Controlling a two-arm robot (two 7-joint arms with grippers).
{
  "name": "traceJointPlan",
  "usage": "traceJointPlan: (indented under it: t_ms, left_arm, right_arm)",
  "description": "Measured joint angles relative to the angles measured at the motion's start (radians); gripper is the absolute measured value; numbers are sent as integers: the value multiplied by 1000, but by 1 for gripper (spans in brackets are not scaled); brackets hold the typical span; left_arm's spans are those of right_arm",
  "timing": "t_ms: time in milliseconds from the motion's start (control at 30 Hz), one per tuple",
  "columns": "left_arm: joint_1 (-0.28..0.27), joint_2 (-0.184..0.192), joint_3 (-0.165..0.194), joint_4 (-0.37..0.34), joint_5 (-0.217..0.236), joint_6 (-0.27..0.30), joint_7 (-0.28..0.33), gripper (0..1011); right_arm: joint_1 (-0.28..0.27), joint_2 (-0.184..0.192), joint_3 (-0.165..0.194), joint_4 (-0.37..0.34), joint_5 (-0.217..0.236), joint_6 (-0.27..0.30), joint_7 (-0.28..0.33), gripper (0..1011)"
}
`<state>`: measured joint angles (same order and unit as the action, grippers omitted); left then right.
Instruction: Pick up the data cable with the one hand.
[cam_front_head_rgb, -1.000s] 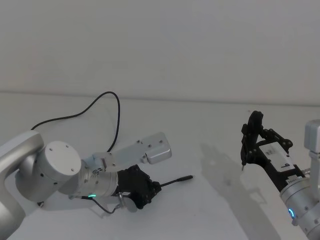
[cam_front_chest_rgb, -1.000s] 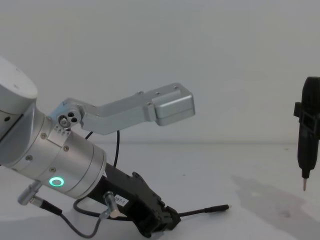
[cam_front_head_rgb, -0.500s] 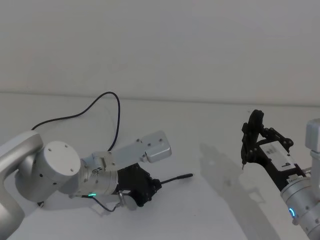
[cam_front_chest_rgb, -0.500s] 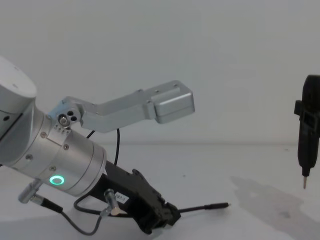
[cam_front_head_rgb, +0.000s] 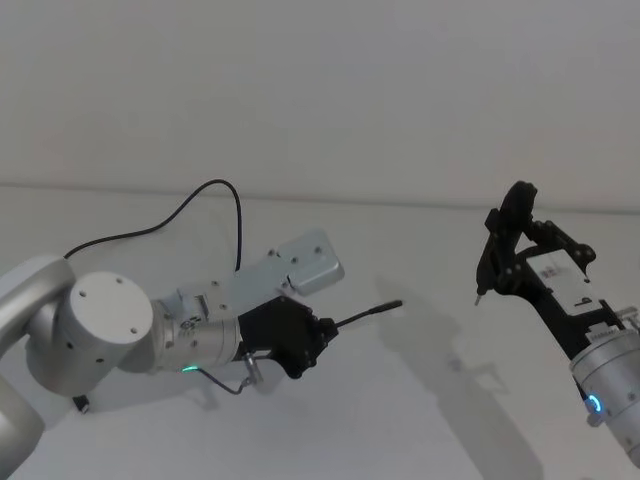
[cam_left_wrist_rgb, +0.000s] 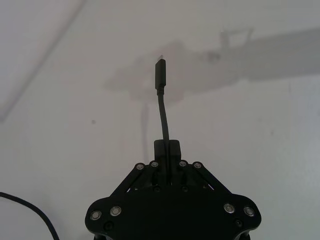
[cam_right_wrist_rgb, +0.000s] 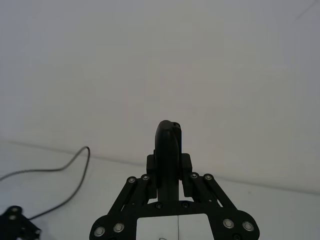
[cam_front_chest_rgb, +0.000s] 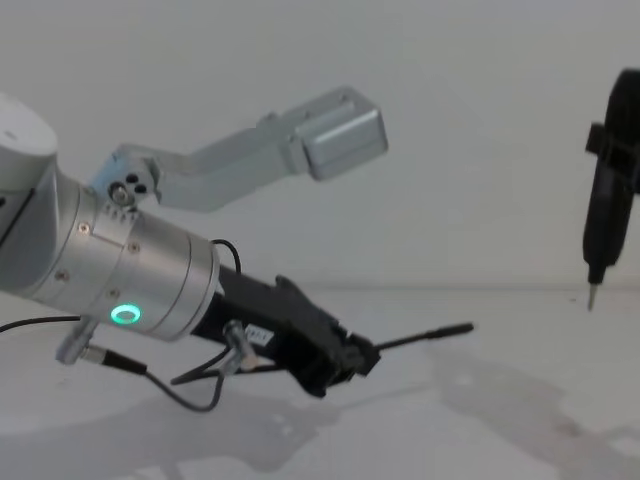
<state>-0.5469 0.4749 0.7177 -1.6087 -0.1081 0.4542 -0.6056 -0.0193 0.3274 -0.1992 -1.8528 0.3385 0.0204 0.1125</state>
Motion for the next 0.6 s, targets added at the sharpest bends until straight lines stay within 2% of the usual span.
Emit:
traceJointPlan:
  t_ms: [200, 600]
  left_arm:
    - [7, -4, -21, -18, -8, -20, 7, 52]
    - [14, -8, -40, -37, -16, -39, 13, 52]
  right_arm:
    - [1, -8, 6, -25, 27, 0, 20, 268]
    - [10, -29, 11, -48, 66, 7, 54, 268]
